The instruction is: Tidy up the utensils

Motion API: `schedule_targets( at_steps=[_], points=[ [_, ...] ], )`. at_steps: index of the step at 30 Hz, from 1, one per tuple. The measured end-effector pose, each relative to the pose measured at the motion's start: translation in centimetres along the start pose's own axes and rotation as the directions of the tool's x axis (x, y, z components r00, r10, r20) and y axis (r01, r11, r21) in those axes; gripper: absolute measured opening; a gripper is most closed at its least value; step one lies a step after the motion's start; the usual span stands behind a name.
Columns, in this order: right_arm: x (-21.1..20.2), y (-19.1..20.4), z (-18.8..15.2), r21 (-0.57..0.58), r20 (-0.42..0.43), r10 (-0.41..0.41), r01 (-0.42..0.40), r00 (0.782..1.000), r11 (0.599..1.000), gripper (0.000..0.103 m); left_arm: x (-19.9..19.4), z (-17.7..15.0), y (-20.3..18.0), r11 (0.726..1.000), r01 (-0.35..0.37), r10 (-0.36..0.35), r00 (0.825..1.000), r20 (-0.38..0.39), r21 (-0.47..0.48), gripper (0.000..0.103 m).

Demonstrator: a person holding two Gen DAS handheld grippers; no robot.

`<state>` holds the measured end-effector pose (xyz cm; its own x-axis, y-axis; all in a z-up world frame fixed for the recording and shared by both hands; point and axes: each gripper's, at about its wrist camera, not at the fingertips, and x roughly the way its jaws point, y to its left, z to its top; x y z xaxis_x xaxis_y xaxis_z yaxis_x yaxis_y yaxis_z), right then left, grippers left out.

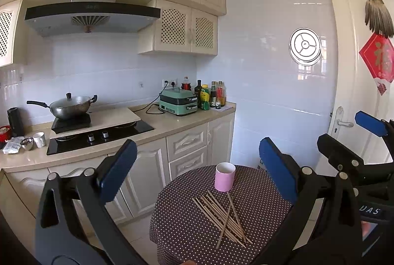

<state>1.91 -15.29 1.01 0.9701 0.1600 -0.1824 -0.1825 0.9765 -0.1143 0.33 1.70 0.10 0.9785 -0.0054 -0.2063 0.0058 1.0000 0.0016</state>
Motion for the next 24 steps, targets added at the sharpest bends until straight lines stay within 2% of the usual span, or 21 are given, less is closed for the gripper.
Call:
schedule_targets(
  at_steps=[24],
  points=[
    [0.09, 0.07, -0.18, 0.002, -0.005, 0.005, -0.005, 1.0, 1.0, 0.096, -0.37, 0.32, -0.4, 1.0, -0.007, 0.007, 1.0, 0.001, 0.004, 0.097]
  ],
)
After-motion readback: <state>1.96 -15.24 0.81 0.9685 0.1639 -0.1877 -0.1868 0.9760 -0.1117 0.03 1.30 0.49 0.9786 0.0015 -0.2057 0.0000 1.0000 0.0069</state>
